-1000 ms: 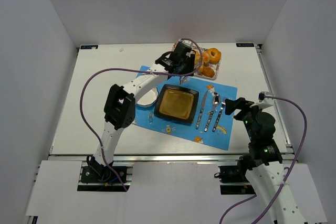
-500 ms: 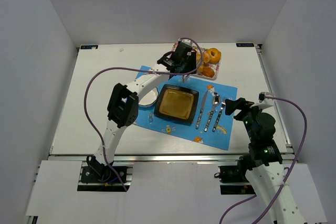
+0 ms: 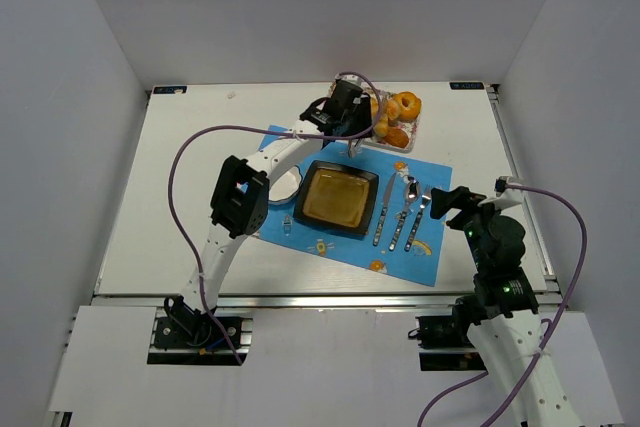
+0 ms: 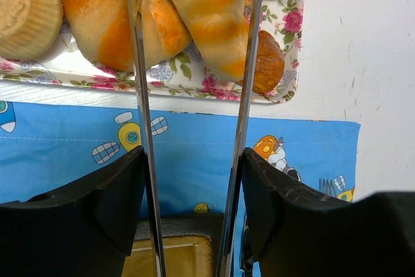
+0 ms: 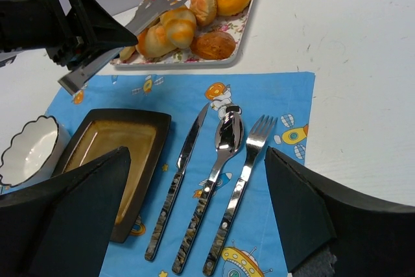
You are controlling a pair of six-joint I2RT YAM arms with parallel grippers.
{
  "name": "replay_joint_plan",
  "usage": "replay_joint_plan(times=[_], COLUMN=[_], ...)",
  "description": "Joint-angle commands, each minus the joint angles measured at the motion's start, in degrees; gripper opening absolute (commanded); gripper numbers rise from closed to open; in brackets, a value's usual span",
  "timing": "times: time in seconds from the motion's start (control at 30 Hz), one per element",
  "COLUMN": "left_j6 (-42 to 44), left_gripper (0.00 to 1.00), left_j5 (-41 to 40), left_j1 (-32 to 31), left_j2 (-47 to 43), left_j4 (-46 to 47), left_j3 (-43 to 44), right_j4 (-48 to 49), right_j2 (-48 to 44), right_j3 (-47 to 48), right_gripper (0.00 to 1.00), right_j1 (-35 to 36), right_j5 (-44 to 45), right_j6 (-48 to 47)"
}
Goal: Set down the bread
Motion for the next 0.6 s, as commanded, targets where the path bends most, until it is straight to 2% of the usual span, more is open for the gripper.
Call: replay_joint_plan(times=[0.0, 0.33, 0.43, 0.57], left_j6=[-1.04, -1.21, -1.47, -2.00], left_gripper=[0.68, 0.68, 0.64, 0.56], left_j5=[1.14, 5.36, 8.35, 7.74], left_j1=[0.34, 0.42, 0.42, 0.42], left_j2=[-1.31, -0.17, -0.26, -0.43], left_j4=[1.29, 2.17, 2.26, 2.00], left_j3=[1.60, 2.56, 2.38, 2.21], right_j4=[1.99, 2.43, 2.34, 2.43], right_j2=[-0.94, -2.00, -2.26, -2.96], right_j3=[-0.06, -0.76, -0.85, -1.02], right_gripper=[0.89, 0.90, 0.89, 0.89], right_j1=[0.11, 0.11, 0.20, 0.11], right_j5=[1.22, 2.71, 3.33, 3.50], right_j6=[-0.16, 0.19, 0.37, 0.55])
